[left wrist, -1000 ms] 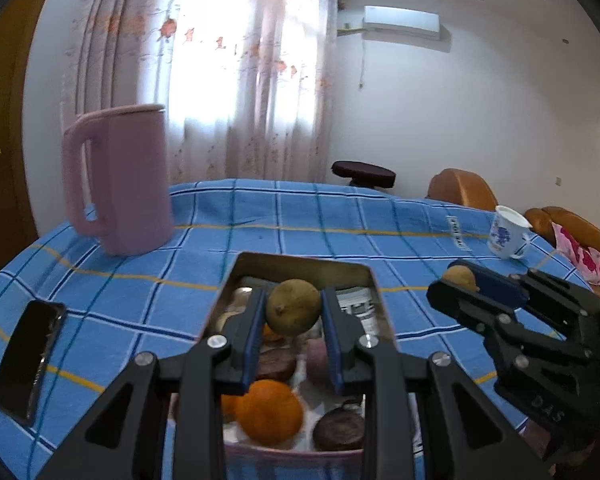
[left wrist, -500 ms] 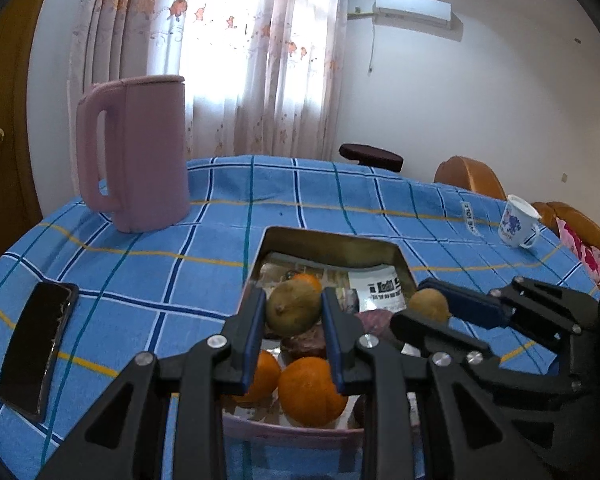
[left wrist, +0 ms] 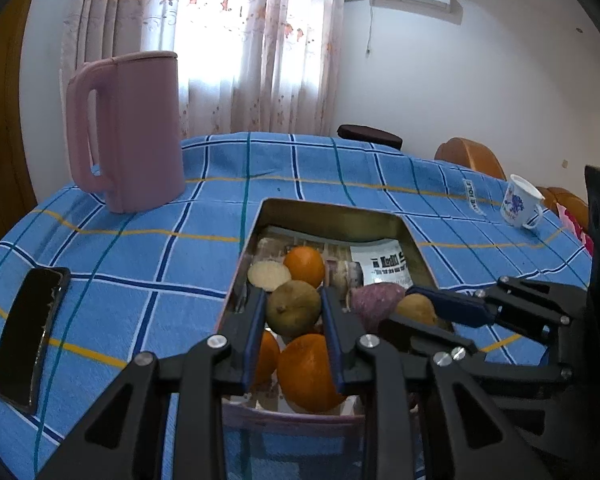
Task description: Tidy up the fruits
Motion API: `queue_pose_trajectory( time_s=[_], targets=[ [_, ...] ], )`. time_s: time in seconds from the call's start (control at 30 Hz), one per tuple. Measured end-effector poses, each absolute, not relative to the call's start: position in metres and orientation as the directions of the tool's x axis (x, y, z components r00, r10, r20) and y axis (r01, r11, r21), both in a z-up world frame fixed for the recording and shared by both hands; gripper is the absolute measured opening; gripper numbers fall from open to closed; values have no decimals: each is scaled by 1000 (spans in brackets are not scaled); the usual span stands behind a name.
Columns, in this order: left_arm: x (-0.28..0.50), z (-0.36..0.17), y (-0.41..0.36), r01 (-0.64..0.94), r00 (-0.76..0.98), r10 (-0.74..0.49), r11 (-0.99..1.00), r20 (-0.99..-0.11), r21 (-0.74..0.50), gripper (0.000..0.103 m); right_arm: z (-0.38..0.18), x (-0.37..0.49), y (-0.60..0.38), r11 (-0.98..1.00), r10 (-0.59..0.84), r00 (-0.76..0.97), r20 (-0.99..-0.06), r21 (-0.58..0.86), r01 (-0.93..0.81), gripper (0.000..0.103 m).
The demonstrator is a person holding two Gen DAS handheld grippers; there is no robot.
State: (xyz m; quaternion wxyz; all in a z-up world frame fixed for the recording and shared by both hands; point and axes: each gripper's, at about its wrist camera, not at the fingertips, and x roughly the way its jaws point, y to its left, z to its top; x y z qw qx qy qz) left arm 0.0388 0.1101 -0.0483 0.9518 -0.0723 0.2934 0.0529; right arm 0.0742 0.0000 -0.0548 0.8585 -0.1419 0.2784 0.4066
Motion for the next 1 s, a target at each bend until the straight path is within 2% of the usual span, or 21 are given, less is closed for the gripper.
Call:
queue_pose_trajectory(
  time_s=[0.03, 0.07, 0.1, 0.17, 0.3, 0.57, 1.0],
  targets=[
    [38, -48, 110, -142, 823, 57, 984, -566, -107, 33, -55, 75, 0, 628, 620, 510, -597, -12, -778, 32],
    [37, -47, 109, -142, 825, 59, 984, -563, -106, 38, -55, 74, 0, 626, 622, 508, -596, -11, -780, 38],
    [37, -46, 109, -144, 826, 61, 984, -560, -105, 46, -55, 74, 0, 626, 621, 508, -597, -12, -780, 45],
    [34, -43, 109, -149, 833, 69, 983, -549, -103, 58, -55, 72, -1, 625, 622, 509, -595, -14, -781, 50],
    [29, -38, 109, -154, 843, 77, 983, -532, -102, 67, -53, 67, -5, 635, 618, 527, -584, -25, -772, 50],
    [13, -22, 110, -164, 871, 90, 980, -483, -112, 75, -43, 64, -31, 693, 586, 588, -557, -31, -720, 51],
    [5, -12, 100, -151, 884, 87, 983, -459, -105, 76, -20, 56, -62, 743, 576, 659, -483, -25, -668, 52]
  ],
)
